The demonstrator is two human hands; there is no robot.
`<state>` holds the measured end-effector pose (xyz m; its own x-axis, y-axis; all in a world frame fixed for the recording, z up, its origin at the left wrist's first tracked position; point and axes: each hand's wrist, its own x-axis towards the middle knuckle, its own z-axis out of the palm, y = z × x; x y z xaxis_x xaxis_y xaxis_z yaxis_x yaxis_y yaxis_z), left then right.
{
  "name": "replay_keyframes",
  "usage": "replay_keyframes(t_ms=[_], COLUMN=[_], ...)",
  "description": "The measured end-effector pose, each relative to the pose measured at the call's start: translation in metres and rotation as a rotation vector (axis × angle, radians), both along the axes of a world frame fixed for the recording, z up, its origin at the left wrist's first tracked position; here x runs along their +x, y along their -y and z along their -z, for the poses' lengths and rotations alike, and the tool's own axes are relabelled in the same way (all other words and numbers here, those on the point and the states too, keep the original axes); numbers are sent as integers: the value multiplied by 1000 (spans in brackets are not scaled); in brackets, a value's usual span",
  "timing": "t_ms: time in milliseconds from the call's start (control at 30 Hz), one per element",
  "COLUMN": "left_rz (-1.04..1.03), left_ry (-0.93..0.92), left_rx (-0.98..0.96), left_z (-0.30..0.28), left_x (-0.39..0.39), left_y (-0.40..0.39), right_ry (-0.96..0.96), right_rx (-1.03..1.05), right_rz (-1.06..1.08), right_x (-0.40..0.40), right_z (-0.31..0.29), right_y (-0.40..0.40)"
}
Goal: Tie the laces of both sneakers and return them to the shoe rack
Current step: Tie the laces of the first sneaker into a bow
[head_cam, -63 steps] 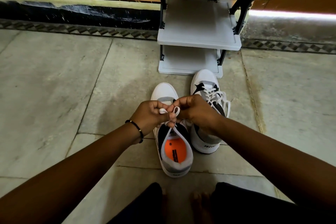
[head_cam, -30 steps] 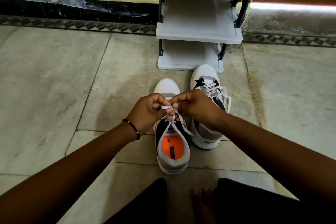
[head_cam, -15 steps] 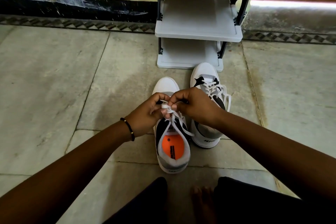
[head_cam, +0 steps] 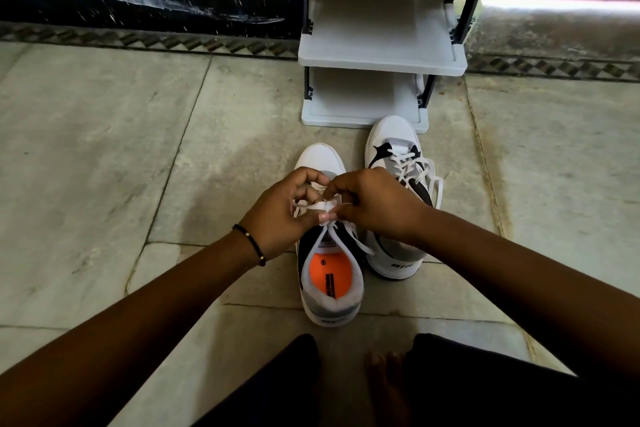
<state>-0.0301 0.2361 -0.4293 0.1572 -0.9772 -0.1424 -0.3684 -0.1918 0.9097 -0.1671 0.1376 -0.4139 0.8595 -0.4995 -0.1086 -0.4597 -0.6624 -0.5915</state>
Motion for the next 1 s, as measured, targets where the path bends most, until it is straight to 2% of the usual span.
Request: replay_keyframes(t_ms=[100,167,233,333,467,567,667,733,867,1000], left_rz=[-20,-1,-19,-110,-32,35,-15,-57,-57,-54], left_ry=[259,403,437,226,79,-63,-206,-228,-79,309], left_rx=[-104,-109,-75,27,155,203,239,222,140,91], left_z=[-2,0,4,5,2,0,-1,-1,-9,-12], left_x=[-1,-2,-3,-1,4,1,1,1,0,3], left_y=[-3,-5,-5,-3,2,3,2,0,-1,-3], right_ry=[-8,7,0,-1,30,41,19,-13,-88,-89], right_rx=[-14,-61,-152,-257,-277,-270,-235,-213,-322,-323], right_rz=[64,99,100,75,86,82,66,51,-33,-20], right_x=[-1,-2,-2,-2,-1,-1,-1,-3,-14,-24], right_z=[4,5,4,2,-1,-1,-1,-3,-13,-19], right_y=[-3,-7,-11,-19,-23,-25,-28,-28,-26,-27])
